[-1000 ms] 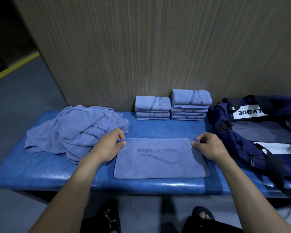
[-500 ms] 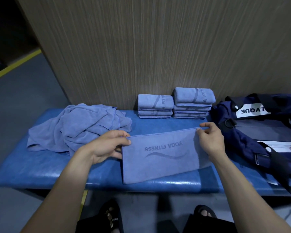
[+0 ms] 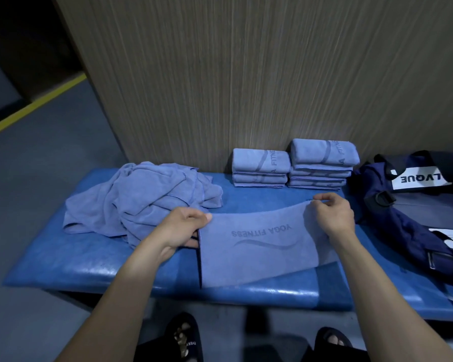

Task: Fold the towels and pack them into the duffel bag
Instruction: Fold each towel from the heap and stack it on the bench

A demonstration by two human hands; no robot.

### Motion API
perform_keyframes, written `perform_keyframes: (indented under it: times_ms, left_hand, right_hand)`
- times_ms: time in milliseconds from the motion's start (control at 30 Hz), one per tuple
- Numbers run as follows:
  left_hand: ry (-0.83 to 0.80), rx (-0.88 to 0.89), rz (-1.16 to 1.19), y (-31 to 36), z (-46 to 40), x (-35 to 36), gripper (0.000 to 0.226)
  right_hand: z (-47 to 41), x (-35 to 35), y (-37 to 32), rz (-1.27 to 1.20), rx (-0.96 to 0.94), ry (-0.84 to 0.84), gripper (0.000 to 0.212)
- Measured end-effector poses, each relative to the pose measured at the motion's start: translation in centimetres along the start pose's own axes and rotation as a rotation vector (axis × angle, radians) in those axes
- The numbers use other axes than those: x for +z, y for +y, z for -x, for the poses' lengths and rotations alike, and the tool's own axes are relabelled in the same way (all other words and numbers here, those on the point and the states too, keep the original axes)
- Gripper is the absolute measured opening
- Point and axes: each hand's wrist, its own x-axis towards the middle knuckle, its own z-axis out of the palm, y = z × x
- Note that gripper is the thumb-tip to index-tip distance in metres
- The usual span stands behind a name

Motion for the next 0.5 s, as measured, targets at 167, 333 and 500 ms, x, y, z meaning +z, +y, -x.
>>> perform_keyframes:
  times_ms: [167,333,500]
  left_hand:
    - [0.119,0.253,0.274,3.5,1.5,-0.2,0.017]
    - [0.232,0.622,0.039,6.7,4.0,-1.1,0.010]
    - [0.197,0.766,0.001,8.6,6.2,-0.7,0.015]
  right_hand:
    - [0.3,-0.9,-1.1,-0.106,-0.071,-0.170,0.030]
    - [1.0,-1.8,-2.5,0.052,-0.310,-0.277,0.022]
    - [1.1,-0.9,-2.9,0.224,-0.489,-0.099,0.018]
